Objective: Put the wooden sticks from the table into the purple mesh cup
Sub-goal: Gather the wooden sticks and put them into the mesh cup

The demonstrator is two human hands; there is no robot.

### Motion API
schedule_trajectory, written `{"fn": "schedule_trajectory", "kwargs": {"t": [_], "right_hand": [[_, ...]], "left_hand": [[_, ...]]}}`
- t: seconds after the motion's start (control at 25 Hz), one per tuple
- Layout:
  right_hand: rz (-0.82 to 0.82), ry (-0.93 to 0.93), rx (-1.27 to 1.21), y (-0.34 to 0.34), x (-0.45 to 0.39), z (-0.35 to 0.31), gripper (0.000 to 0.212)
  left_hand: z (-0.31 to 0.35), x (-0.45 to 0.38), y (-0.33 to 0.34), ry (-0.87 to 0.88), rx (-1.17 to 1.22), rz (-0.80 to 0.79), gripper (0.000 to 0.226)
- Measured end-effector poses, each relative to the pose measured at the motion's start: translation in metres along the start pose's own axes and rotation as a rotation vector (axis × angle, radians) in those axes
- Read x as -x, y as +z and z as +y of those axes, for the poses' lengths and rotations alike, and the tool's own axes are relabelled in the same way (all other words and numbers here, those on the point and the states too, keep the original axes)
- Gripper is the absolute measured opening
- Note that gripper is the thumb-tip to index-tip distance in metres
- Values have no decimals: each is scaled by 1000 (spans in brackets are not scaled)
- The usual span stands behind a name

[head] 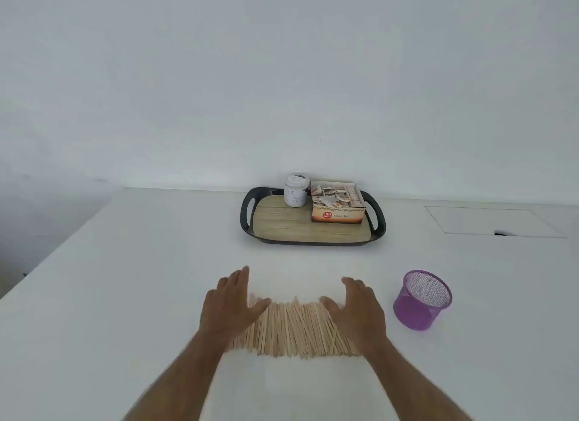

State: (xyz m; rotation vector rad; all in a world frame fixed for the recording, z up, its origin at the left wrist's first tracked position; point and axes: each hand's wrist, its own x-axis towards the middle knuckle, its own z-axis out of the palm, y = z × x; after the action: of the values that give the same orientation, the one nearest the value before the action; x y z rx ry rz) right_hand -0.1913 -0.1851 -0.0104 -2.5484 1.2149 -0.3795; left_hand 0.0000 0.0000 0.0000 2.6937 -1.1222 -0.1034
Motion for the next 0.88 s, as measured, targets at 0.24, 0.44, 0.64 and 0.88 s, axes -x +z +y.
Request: {"fn": "schedule_trajectory", "kwargs": {"t": [0.24, 0.44, 0.64, 0.88], "right_hand": [[-171, 254, -97, -3, 8, 10, 61], [-193, 295, -129, -6, 2, 12, 45], [-218, 322, -223, -8, -4, 11, 32], [-216, 409, -341, -10, -10, 15, 15]], "left_hand": [[-31, 7, -2, -370, 153, 26, 66], [-47, 4, -8, -575, 259, -86, 79], [-51, 1, -15, -566, 300, -135, 57], [-46, -1, -18, -563, 444, -139, 27]]}}
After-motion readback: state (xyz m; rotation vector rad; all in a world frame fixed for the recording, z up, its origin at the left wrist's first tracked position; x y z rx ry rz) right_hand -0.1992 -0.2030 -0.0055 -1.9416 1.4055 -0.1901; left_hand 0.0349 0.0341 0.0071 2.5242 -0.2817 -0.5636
